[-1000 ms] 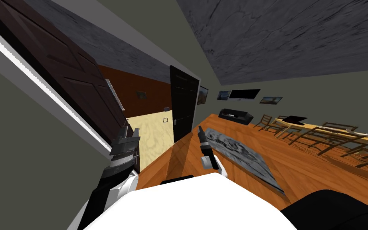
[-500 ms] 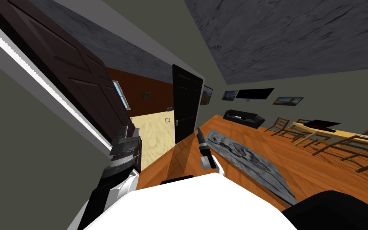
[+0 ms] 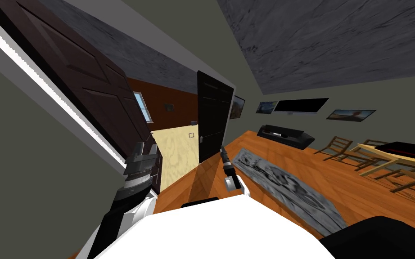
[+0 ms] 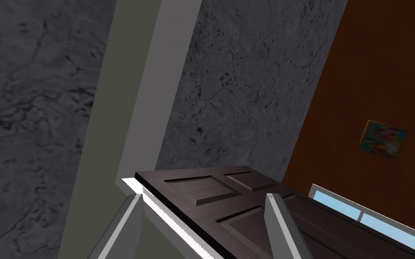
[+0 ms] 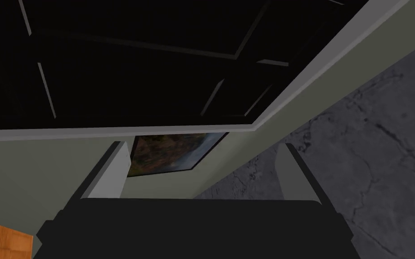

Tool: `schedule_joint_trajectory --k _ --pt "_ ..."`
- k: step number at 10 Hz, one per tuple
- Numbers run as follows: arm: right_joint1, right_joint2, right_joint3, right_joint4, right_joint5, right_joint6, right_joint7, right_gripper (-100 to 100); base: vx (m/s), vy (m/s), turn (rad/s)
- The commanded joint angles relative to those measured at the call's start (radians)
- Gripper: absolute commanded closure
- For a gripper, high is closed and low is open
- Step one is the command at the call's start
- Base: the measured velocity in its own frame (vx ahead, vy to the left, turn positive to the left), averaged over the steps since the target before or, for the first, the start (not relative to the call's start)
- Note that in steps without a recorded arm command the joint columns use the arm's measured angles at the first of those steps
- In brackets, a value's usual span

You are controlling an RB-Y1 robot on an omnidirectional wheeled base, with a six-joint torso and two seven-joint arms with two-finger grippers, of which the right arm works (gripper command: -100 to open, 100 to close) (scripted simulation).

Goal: Push the door open

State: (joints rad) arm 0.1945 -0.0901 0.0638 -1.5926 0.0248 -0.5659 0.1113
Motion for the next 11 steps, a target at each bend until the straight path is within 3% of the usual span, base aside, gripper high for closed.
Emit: schedule_joint_trajectory --k 1,11 --pt "-0.013 -0.001 0.003 0.037 -0.005 -0.006 -0.002 -100 0.085 -0.064 0.124" --pt "-0.101 0.004 0.018 0.299 -0.036 -0.067 -0.017 -100 0.082 -0.055 0.130"
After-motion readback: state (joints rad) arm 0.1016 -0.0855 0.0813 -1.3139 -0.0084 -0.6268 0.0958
